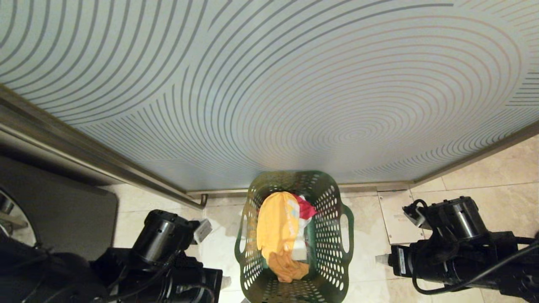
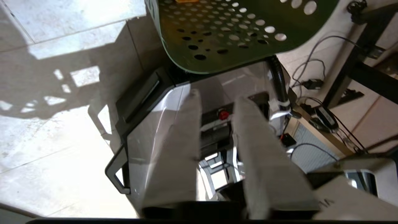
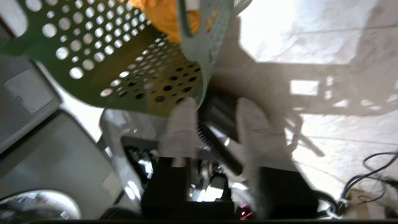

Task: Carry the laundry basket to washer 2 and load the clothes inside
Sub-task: Pick up the clothes basket and put it beside the washing machine

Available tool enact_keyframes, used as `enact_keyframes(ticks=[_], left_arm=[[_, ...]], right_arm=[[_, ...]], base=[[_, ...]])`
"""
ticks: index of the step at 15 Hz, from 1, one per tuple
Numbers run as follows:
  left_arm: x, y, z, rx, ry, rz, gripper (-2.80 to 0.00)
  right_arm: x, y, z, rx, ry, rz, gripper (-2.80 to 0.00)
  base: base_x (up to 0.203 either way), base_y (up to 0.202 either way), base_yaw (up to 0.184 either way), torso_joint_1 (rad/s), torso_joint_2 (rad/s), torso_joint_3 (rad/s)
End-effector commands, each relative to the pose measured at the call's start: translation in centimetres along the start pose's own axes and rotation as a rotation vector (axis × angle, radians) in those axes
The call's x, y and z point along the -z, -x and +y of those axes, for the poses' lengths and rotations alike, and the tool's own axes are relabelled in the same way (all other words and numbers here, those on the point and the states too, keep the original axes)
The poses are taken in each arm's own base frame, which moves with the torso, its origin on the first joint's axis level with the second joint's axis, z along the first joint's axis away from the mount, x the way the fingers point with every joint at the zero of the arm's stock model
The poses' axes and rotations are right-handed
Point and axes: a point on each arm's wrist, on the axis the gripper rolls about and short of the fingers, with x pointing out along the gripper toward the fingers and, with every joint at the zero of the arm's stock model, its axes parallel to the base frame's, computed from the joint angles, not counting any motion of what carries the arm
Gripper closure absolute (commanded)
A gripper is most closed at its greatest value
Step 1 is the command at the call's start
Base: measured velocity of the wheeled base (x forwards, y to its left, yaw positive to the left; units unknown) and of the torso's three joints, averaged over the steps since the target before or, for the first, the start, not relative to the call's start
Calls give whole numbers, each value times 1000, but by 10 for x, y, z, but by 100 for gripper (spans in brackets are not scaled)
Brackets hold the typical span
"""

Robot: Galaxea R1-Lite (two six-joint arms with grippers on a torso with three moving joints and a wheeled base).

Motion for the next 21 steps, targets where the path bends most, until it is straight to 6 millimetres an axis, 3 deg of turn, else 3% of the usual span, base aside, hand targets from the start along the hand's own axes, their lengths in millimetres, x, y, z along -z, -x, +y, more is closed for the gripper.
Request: enact_keyframes(ticks=[1, 5, 10, 16, 21], left_arm=[[-2, -9, -3, -5, -2, 16, -280], [-3, -18, -7, -59, 15, 5, -280], [-9, -35, -14, -123, -5, -42, -280], [-16, -88, -29, -120, -9, -157, -280], [-30, -98, -36, -151, -49, -217, -280]], right_arm=[[-5, 4, 4, -31, -7, 16, -280], [-18, 14, 5, -104, -82, 89, -280], [-15, -8, -11, -81, -90, 164, -280], [-19, -29, -32, -44, -82, 157, -280], [-24, -30, -37, -39, -65, 134, -280]], base=[[0, 0, 0, 0, 0, 0], [0, 0, 0, 0, 0, 0], [0, 0, 0, 0, 0, 0], [0, 0, 0, 0, 0, 0], [0, 0, 0, 0, 0, 0]])
